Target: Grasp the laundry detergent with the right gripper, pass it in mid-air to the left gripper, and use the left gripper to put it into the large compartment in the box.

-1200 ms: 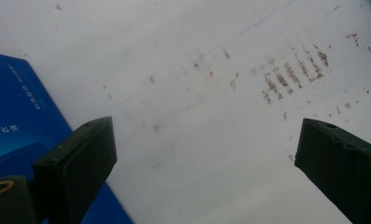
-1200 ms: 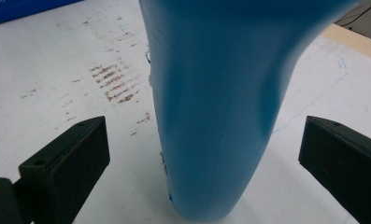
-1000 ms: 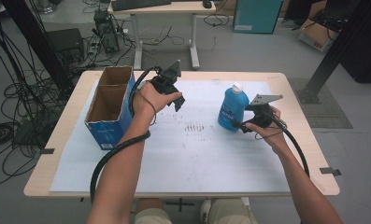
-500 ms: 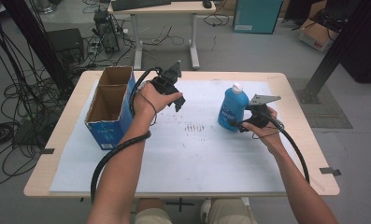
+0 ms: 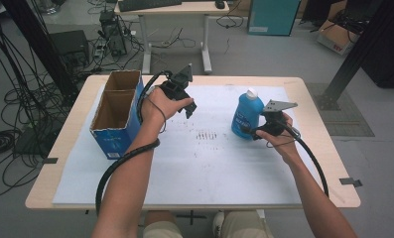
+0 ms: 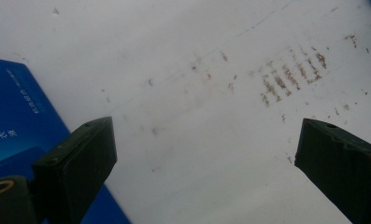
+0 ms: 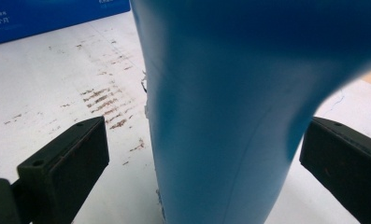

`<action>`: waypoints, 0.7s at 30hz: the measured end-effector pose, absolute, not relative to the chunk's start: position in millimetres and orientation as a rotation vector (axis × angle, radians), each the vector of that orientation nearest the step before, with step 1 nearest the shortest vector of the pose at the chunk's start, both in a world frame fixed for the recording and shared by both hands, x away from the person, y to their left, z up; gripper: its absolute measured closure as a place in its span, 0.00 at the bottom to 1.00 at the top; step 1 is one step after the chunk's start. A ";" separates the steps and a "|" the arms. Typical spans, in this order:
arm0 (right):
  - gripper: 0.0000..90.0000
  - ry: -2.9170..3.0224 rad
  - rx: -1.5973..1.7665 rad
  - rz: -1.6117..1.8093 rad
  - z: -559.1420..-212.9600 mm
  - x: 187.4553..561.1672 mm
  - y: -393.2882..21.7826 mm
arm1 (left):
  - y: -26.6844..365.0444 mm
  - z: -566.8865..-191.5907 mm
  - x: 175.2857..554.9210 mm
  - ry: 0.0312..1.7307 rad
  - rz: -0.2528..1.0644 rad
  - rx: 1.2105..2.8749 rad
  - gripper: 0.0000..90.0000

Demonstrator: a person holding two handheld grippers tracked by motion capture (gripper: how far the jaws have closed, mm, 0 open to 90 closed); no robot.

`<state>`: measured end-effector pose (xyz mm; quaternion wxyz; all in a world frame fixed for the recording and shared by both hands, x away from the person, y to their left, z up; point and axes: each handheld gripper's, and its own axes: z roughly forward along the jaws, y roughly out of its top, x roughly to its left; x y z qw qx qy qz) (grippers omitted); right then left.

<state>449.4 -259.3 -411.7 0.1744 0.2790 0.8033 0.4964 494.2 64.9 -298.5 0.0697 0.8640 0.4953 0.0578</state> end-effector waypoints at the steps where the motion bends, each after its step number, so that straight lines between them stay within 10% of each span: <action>1: 0.01 2.272 0.794 1.407 -411.5 449.2 -259.0 | 64.9 -298.3 494.1 1.489 0.176 2.601 0.06; 21: 0.01 2.260 0.771 1.390 -410.2 449.0 -258.5 | 63.7 -296.8 494.2 1.487 0.181 2.599 0.06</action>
